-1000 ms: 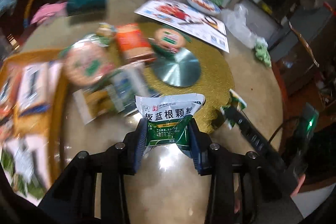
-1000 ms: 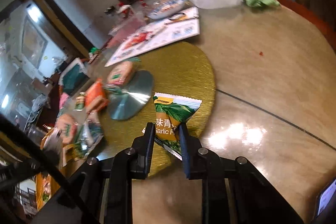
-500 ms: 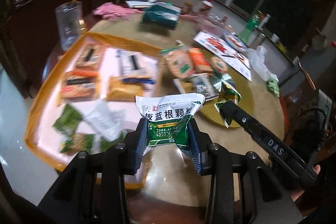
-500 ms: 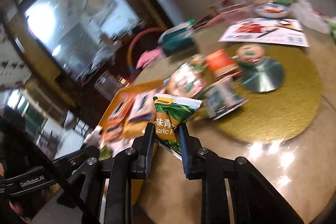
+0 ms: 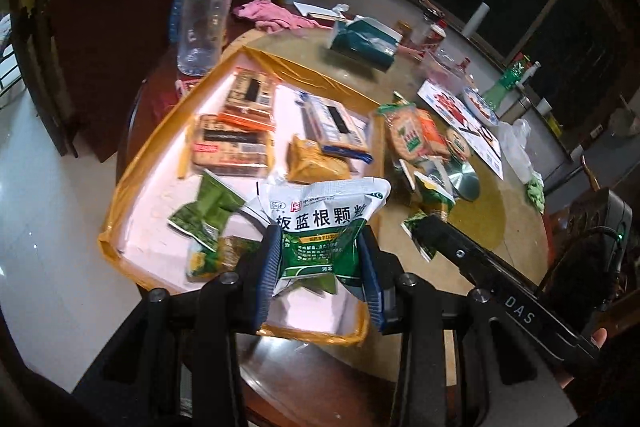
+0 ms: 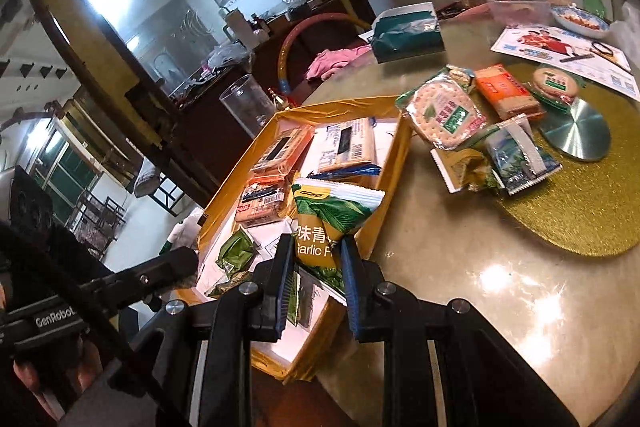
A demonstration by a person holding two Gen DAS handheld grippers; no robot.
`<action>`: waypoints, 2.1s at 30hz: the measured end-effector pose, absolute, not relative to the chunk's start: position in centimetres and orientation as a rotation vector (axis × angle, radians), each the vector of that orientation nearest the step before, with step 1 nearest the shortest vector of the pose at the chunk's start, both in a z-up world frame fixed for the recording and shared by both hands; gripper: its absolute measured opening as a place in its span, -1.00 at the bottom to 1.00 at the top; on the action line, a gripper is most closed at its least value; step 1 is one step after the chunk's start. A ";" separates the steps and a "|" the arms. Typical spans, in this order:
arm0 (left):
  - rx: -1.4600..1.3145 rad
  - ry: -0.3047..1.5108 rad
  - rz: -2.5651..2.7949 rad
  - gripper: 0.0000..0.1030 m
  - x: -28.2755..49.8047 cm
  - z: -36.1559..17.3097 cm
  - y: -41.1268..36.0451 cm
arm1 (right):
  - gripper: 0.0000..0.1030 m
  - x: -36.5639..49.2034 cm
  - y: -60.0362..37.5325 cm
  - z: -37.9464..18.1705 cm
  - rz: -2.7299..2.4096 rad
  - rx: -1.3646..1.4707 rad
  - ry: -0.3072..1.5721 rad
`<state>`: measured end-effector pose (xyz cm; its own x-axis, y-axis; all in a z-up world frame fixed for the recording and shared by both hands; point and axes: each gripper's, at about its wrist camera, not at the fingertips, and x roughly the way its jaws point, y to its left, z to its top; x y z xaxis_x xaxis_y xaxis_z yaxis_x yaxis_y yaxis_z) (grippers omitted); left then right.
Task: Organize snacks
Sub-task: 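Carry both packets into the white tray and open both grippers, then grasp the blue-white sachet with the right gripper while the left grasps a green pea packet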
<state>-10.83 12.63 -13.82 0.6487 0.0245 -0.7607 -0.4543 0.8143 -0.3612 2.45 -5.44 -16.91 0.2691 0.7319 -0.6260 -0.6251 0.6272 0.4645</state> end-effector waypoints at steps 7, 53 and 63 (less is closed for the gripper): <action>-0.568 0.846 0.336 -0.22 -9.8 -15.3 15.0 | -0.57 3.5 -2.4 -17.7 0.936 0.091 0.946; -0.404 0.907 0.151 0.67 -1.2 -15.9 3.9 | 0.12 21.1 -8.8 -23.0 0.671 0.000 1.072; -0.330 1.007 0.084 0.67 5.1 -16.4 2.8 | -0.44 15.8 -13.2 -23.2 0.559 -0.042 1.061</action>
